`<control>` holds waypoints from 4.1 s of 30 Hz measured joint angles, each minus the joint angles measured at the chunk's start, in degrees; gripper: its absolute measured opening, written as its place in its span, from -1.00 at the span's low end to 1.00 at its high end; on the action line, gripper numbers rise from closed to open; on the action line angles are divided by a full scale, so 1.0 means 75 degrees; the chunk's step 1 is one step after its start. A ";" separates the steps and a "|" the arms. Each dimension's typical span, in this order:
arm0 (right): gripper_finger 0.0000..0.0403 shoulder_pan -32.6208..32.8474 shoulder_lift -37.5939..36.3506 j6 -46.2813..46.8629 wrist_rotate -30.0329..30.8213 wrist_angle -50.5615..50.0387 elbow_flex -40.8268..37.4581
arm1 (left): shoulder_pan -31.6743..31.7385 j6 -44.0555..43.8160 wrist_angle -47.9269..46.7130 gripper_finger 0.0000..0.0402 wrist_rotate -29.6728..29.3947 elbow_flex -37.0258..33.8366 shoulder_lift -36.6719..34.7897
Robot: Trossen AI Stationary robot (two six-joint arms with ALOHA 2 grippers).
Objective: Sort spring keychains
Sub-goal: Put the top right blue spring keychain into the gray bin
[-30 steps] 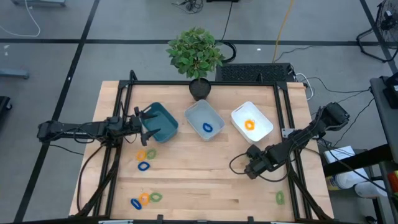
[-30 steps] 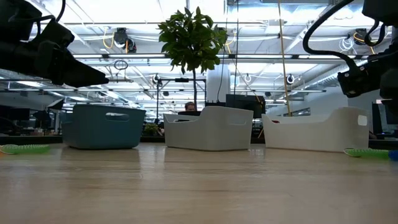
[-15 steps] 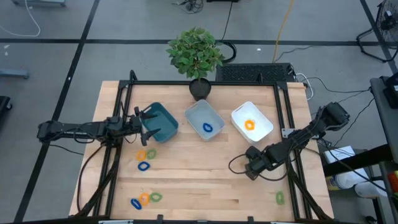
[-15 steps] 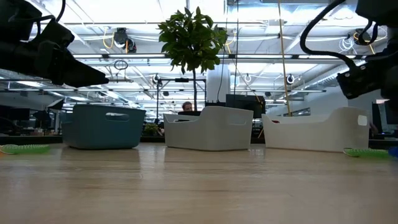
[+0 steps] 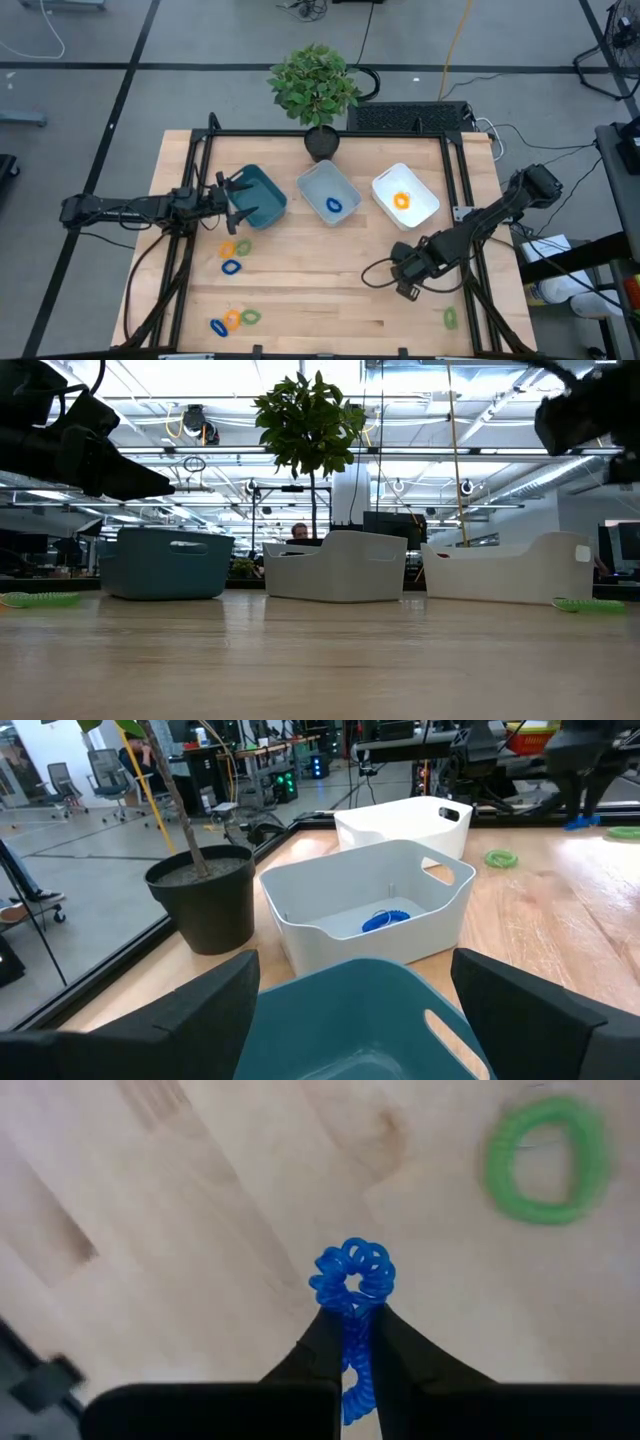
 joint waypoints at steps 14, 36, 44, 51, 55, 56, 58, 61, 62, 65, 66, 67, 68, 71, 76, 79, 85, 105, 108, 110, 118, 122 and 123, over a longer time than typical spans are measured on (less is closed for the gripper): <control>-0.94 -0.0055 0.0531 -0.1334 0.0147 -0.2423 0.2189 | -0.0001 0.0000 -0.0003 0.67 0.0000 -0.0001 0.0000; -0.95 -0.0072 0.3006 -0.3675 0.0126 -0.3012 0.5199 | -0.0001 0.0000 0.0000 0.67 0.0000 0.0002 -0.0001; -0.95 -0.0634 0.3560 -0.5012 0.0285 -0.3069 0.6182 | -0.0002 0.0000 0.0000 0.67 0.0000 0.0002 0.0002; -0.95 -0.1458 0.3584 -0.6131 0.0723 -0.3074 0.6389 | -0.0003 0.0000 -0.0003 0.67 0.0000 0.0002 -0.0001; -0.95 -0.1897 0.3584 -0.6782 0.1117 -0.3110 0.6389 | -0.0003 0.0000 -0.0003 0.67 0.0000 0.0002 -0.0001; -0.95 -0.2004 0.3584 -0.6971 0.1120 -0.3110 0.6389 | -0.0003 0.0000 0.0000 0.67 0.0000 0.0002 -0.0001; -0.95 -0.2203 0.3584 -0.7302 0.1118 -0.3110 0.6389 | -0.0003 0.0000 -0.0003 0.67 0.0000 0.0002 0.0001; -0.95 -0.2452 0.3584 -0.7902 0.1117 -0.3100 0.6389 | -0.0002 0.0000 0.0000 0.67 0.0000 0.0000 0.0001; -0.95 -0.2525 0.3584 -0.8107 0.1117 -0.3085 0.6389 | -0.0001 0.0000 0.0000 0.67 0.0000 0.0002 0.0000; -0.95 -0.2741 0.3584 -0.8734 0.1127 -0.2931 0.6389 | -0.0003 0.0000 0.0000 0.67 0.0000 0.0002 0.0002; -0.95 -0.2805 0.3584 -0.8934 0.1134 -0.2858 0.6389 | -0.0001 0.0000 -0.0001 0.67 0.0000 0.0001 0.0002; -0.95 -0.2876 0.3584 -0.9121 0.1137 -0.2794 0.6389 | -0.0001 0.0000 0.0000 0.67 0.0000 0.0001 0.0001; -0.95 -0.2940 0.3584 -0.9278 0.1137 -0.2730 0.6389 | -0.0003 0.0000 0.0000 0.67 0.0000 -0.0001 -0.0001; -0.95 -0.3111 0.3584 -0.9612 0.1123 -0.2622 0.6389 | -0.0002 0.0000 0.0000 0.67 0.0000 0.0002 0.0000; -0.95 -0.3375 0.3489 -0.9878 0.1111 -0.2632 0.6389 | -0.0003 0.0000 0.0000 0.67 0.0000 0.0002 0.0002; -0.93 -0.3563 0.3365 -0.9932 0.1106 -0.2600 0.6392 | -0.0001 0.0000 0.0000 0.67 0.0000 -0.0001 0.0000; -0.97 -0.3944 0.3284 -1.0171 0.1137 -0.2461 0.6392 | 0.0000 0.0000 0.0000 0.67 0.0000 0.0002 0.0002; -0.97 -0.5152 0.3284 -1.1328 0.1145 -0.1505 0.6389 | 0.0000 0.0000 0.0000 0.67 0.0000 -0.0001 0.0002; -0.97 -0.5230 0.3284 -1.1440 0.1146 -0.1418 0.6389 | -0.0002 0.0000 0.0000 0.67 0.0000 0.0001 0.0002; -0.97 -0.5251 0.3287 -1.1450 0.1146 -0.1363 0.6388 | 0.0000 0.0000 0.0000 0.67 0.0000 0.0000 -0.0001; -0.97 -0.5267 0.3304 -1.1451 0.1134 0.0371 0.5257 | -0.0001 0.0000 0.0000 0.67 0.0000 0.0001 0.0000; -0.97 -0.5341 0.3298 -1.1450 0.1170 0.1293 0.4584 | -0.0003 0.0000 0.0000 0.67 0.0000 0.0002 0.0002; -0.97 -0.5342 0.3298 -1.1450 0.1262 0.1568 0.4398 | -0.0003 0.0000 0.0000 0.67 0.0000 0.0002 0.0002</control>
